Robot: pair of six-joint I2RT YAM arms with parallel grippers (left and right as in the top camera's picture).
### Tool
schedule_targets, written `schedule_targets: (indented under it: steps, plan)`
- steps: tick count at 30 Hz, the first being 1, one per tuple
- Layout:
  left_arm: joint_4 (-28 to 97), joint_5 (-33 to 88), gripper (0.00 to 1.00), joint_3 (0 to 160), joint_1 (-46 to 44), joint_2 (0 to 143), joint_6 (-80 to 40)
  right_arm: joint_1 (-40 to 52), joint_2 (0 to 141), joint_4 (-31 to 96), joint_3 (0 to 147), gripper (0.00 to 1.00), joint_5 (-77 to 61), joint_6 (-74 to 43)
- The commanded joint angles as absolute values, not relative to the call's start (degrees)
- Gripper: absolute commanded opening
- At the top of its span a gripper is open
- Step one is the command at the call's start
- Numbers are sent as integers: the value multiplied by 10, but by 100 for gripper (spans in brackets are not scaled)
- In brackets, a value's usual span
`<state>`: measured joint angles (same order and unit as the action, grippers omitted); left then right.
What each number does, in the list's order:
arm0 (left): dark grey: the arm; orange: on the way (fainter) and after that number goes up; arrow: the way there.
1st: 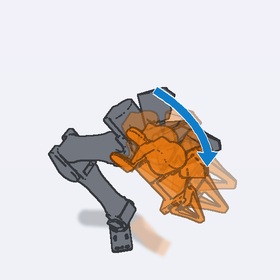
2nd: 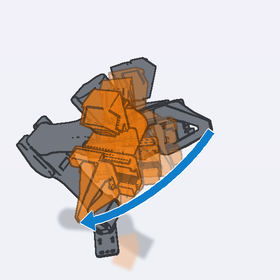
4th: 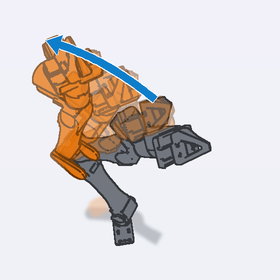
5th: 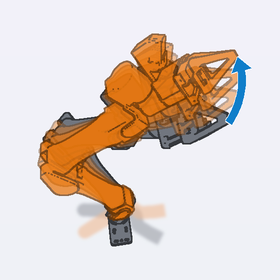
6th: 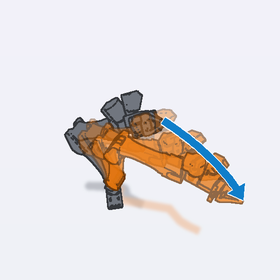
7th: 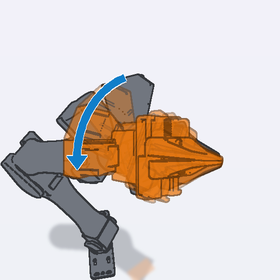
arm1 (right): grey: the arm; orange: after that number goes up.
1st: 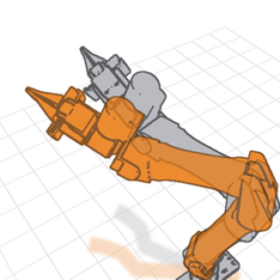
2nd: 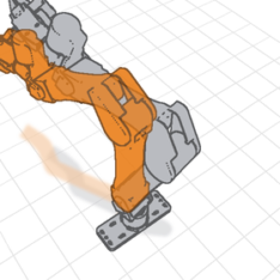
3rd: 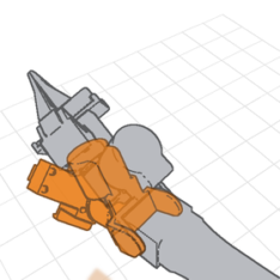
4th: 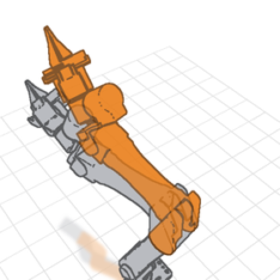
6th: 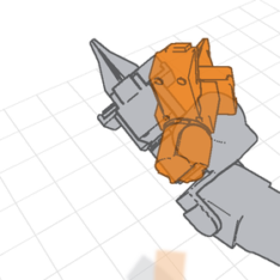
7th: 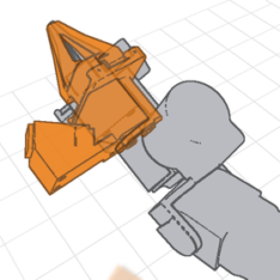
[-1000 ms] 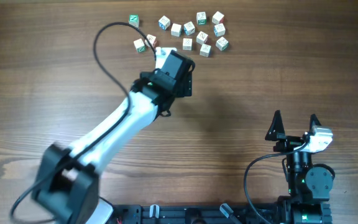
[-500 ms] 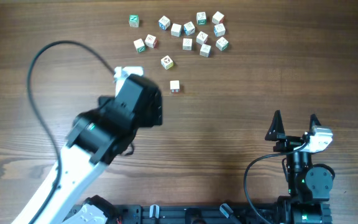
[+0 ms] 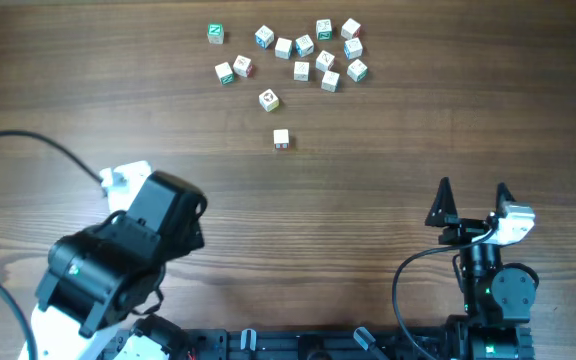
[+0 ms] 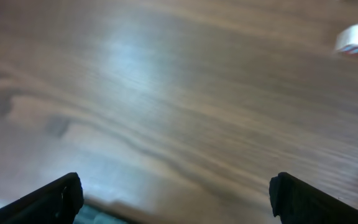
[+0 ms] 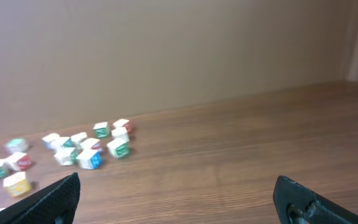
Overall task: Form a horizontal line
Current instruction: 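Open the left gripper and retract it toward the front, then reach the right gripper forward to the right side of the cluster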
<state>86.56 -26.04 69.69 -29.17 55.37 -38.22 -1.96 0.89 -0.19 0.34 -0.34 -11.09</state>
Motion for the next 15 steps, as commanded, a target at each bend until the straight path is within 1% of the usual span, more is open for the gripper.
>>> schedule_targets:
  steps: [1, 3, 4, 5, 6, 7, 12, 15]
  plan:
    - [897, -274, 100, 694, -271, 543, -414, -21, 4, -7, 3, 100, -100, -305]
    - [898, -273, 100, 694, -269, 543, -414, -21, 4, -8, 3, 100, -120, -428]
    - [898, -273, 100, 694, -269, 543, -414, -21, 4, -10, 3, 100, -129, -467]
    - [898, -273, 100, 694, -269, 543, -414, -21, 4, -13, 3, 100, -163, -542]
    - [898, -273, 100, 694, -269, 543, -414, -21, 4, -14, 3, 100, -185, -587]
    - [898, -273, 100, 694, -269, 543, -414, -21, 4, -15, 3, 100, -199, -606]
    - [898, -273, 100, 694, -269, 543, -414, -21, 4, -21, 3, 100, -299, -612]
    - [898, -273, 100, 694, -269, 543, -414, -21, 6, -18, 3, 100, -347, -520]
